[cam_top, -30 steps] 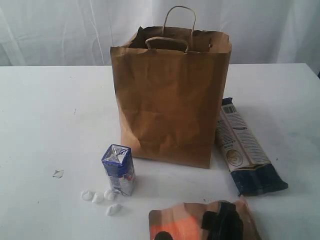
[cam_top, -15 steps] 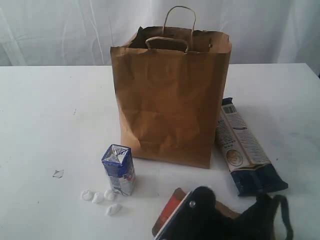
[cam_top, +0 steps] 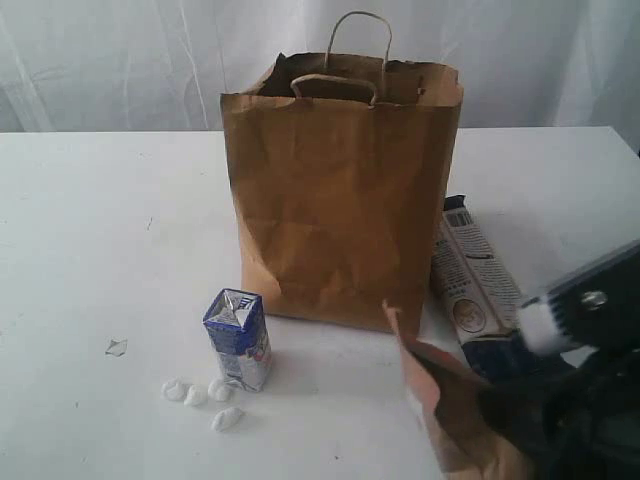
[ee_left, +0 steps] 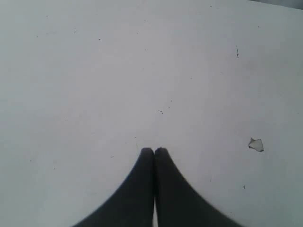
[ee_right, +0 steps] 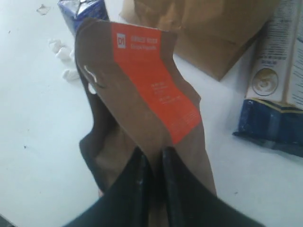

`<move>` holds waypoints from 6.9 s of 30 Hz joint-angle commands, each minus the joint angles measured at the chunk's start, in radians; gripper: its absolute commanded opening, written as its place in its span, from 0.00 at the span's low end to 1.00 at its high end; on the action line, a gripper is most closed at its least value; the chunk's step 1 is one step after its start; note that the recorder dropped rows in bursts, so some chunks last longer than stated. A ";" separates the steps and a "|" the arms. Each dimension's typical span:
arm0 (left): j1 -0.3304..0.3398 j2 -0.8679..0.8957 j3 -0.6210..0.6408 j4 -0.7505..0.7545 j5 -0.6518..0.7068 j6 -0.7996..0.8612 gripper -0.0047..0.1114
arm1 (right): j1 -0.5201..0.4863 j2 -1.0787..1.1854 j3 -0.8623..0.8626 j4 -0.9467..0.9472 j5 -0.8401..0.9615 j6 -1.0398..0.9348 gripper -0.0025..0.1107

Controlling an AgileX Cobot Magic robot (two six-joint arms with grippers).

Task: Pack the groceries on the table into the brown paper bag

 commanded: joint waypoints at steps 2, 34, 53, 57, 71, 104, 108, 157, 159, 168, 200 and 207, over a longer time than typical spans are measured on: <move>-0.001 0.002 0.006 0.009 0.001 -0.002 0.04 | -0.006 -0.138 -0.001 -0.022 0.067 0.025 0.02; -0.001 0.002 0.006 0.009 0.001 -0.002 0.04 | -0.165 0.489 -0.884 -0.909 -0.007 0.207 0.02; -0.001 0.002 0.006 0.009 0.001 -0.002 0.04 | -0.548 0.901 -0.922 -1.008 -0.198 0.698 0.02; -0.001 0.002 0.006 0.009 0.001 -0.002 0.04 | -0.552 0.954 -0.922 -1.008 -0.243 0.777 0.02; -0.001 0.002 0.006 0.009 0.001 -0.002 0.04 | -0.576 1.046 -0.922 -1.008 -0.301 0.856 0.19; -0.001 0.002 0.006 0.009 0.001 -0.002 0.04 | -0.574 0.640 -0.880 -0.415 0.237 -0.246 0.02; -0.001 0.002 0.006 0.009 0.001 -0.002 0.04 | -0.639 0.510 -0.792 -0.494 0.318 -0.279 0.02; -0.001 0.002 0.006 0.009 0.001 -0.002 0.04 | -1.321 0.857 -0.626 1.028 -0.224 -1.661 0.83; -0.001 0.002 0.006 0.009 0.001 -0.002 0.04 | -1.321 0.857 -0.626 1.028 -0.231 -1.661 0.83; -0.001 0.002 0.006 0.009 0.001 -0.002 0.04 | -1.321 0.867 -0.626 1.028 -0.324 -1.583 0.89; -0.001 0.002 0.006 0.009 0.001 -0.002 0.04 | -1.286 1.045 -0.628 1.052 -0.274 -1.516 0.95; -0.001 0.002 0.006 0.009 0.001 -0.002 0.04 | -1.223 1.090 -0.628 0.994 -0.372 -1.516 0.95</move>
